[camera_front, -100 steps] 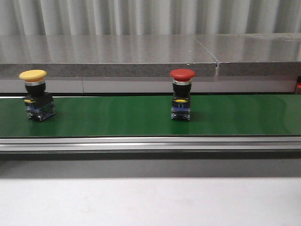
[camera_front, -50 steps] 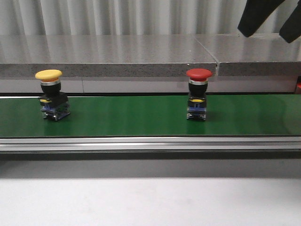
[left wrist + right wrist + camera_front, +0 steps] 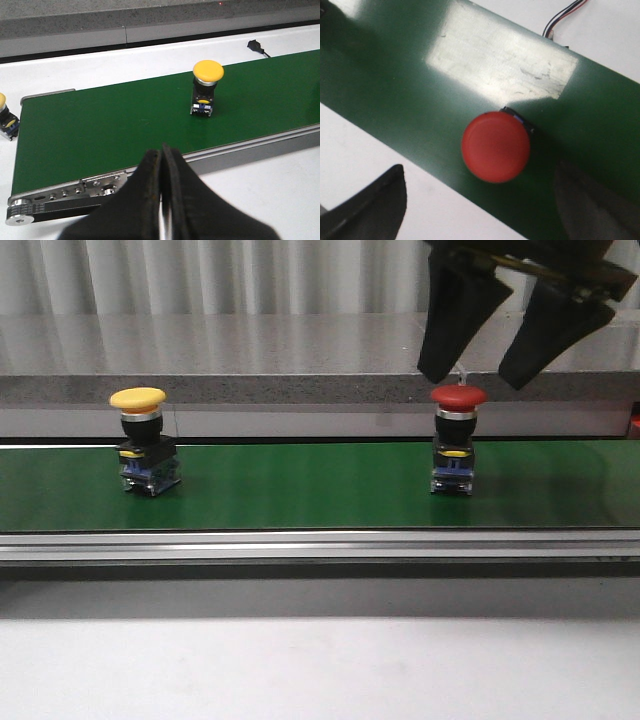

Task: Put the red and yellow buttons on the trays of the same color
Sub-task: 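Lower the right gripper onto the red button arriving on the belt, then close the right gripper on the red button and lift it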

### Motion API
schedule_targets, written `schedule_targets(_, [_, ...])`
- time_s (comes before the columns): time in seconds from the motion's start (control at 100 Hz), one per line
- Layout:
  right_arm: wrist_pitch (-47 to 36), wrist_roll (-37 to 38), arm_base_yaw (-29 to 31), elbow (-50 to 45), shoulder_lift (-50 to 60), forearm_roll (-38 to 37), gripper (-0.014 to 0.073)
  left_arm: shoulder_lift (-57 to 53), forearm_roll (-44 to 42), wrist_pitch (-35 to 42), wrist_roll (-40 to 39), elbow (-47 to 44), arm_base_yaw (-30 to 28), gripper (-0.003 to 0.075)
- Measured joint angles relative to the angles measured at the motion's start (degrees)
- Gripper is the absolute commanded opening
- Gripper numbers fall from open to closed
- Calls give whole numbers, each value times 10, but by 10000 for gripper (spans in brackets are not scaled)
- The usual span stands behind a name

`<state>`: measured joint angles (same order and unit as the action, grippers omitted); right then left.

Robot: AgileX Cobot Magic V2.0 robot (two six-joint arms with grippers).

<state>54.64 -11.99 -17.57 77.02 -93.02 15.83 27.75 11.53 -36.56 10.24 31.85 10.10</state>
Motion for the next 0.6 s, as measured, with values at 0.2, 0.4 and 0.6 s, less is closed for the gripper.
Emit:
schedule_targets(0.2, [-36, 0, 0, 0, -39, -27, 517, 0, 0, 0, 0, 0, 0, -20])
schedule_targets(0.4, [-41, 0, 0, 0, -45, -64, 305, 0, 0, 0, 0, 0, 0, -20])
schedule_targets(0.6, [-42, 0, 0, 0, -45, -69, 83, 0, 0, 0, 0, 0, 0, -20])
